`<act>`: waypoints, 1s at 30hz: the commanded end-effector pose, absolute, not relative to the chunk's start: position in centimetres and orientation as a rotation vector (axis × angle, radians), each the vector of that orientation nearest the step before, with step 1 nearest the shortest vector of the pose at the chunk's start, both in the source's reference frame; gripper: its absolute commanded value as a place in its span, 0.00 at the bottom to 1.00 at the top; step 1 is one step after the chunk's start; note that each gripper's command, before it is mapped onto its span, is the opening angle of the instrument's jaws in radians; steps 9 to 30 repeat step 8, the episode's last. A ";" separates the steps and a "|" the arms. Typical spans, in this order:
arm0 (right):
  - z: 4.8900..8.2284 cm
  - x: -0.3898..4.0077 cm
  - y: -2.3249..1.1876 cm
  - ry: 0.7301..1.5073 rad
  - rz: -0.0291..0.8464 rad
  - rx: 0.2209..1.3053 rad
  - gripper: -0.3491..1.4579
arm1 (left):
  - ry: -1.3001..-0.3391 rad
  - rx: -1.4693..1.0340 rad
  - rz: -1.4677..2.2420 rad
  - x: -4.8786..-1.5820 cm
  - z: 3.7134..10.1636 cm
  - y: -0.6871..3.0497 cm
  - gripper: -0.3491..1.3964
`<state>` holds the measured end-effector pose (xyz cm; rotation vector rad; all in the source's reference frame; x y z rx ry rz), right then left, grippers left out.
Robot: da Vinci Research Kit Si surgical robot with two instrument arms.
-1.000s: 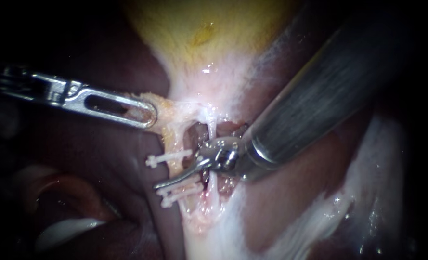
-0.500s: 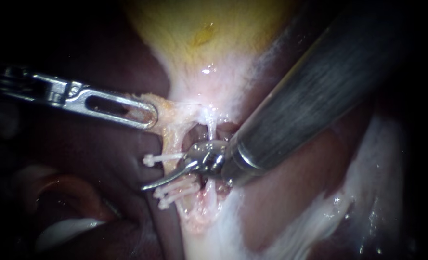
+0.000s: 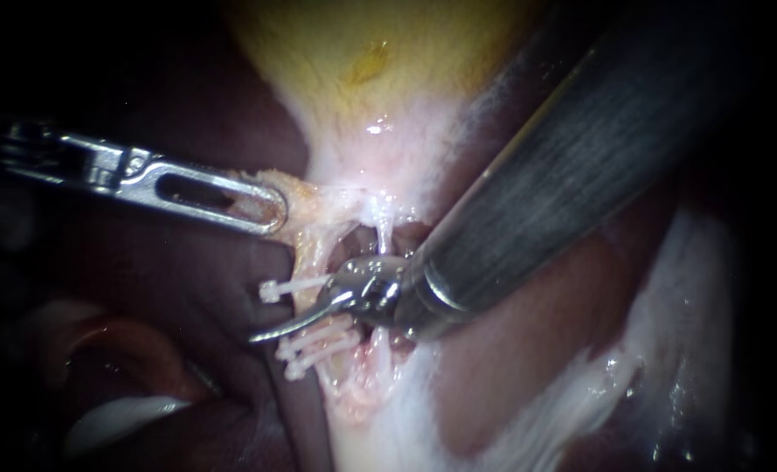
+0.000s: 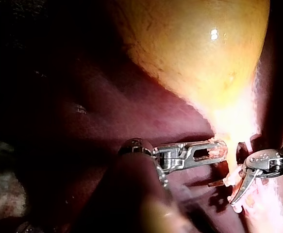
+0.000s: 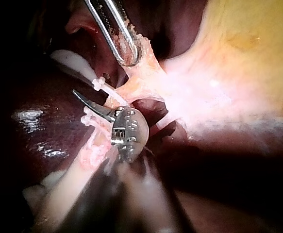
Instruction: Go to the cutting position left tube
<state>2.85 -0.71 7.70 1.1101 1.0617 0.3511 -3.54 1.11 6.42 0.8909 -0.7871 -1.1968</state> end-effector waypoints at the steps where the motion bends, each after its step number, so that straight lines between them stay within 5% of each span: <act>1: 7.69 2.84 -0.70 1.060 0.351 1.110 0.94 | -0.787 0.891 -1.197 -3.54 6.42 1.11 0.00; 30: 7.69 2.83 -0.70 1.061 0.352 1.108 0.94 | -0.787 0.891 -1.197 -3.54 6.42 1.11 0.00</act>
